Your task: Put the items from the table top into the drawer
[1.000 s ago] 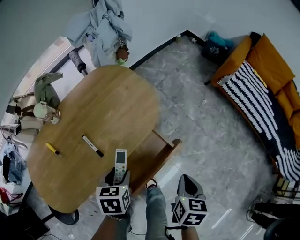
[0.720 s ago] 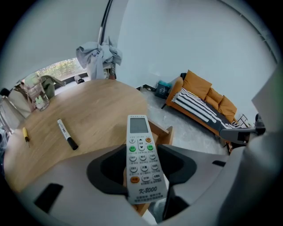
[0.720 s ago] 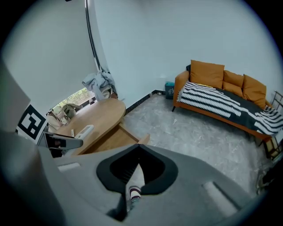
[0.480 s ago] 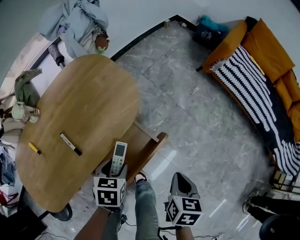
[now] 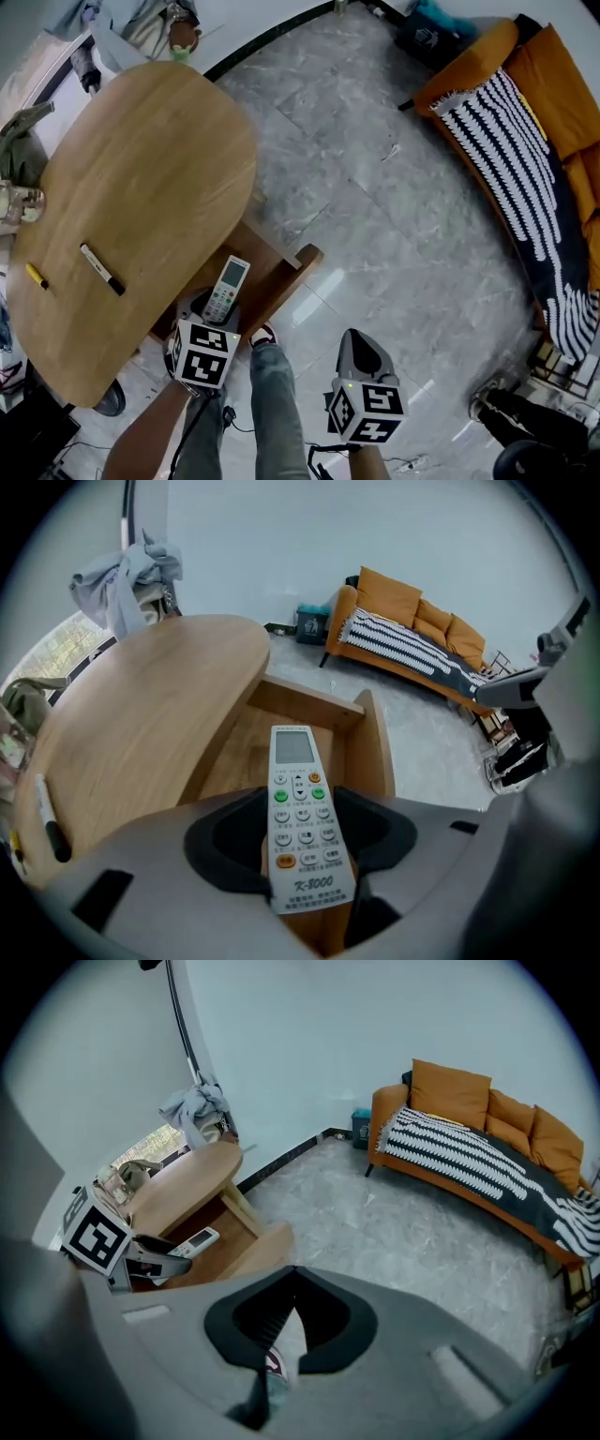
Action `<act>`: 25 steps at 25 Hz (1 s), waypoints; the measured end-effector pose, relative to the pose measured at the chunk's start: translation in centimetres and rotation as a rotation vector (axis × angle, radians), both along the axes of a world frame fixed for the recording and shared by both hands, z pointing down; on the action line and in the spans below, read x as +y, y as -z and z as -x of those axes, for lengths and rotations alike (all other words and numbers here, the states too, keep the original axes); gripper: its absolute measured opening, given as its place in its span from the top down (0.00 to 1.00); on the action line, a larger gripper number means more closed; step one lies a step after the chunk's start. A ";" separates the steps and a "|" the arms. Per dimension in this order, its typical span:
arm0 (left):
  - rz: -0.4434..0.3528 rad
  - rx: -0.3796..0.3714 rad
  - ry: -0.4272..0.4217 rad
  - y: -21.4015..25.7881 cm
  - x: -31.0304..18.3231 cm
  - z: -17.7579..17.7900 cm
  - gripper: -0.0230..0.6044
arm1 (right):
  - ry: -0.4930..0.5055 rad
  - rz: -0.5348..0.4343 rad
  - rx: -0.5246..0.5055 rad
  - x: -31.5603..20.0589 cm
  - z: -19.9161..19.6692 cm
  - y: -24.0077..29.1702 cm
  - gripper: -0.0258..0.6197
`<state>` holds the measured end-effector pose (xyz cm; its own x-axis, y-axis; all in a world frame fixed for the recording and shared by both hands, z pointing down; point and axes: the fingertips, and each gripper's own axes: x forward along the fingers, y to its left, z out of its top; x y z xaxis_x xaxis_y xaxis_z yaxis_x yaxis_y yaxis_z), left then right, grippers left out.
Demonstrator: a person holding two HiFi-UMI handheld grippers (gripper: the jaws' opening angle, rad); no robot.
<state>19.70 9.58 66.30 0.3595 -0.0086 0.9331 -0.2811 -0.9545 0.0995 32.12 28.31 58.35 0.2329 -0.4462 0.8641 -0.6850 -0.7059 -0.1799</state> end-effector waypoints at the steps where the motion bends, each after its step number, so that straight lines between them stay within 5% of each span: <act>1: 0.006 -0.006 -0.006 -0.6 0.2 -0.1 0.62 | 0.005 0.006 -0.004 0.1 -0.1 -0.3 0.95; 14: 0.131 0.026 0.114 -3.7 1.1 -1.3 0.57 | 0.067 0.045 -0.039 -0.6 0.1 -2.1 0.95; 25: 0.070 0.130 0.142 3.0 -0.2 0.0 0.57 | 0.151 0.010 -0.004 -5.1 1.4 -0.2 0.95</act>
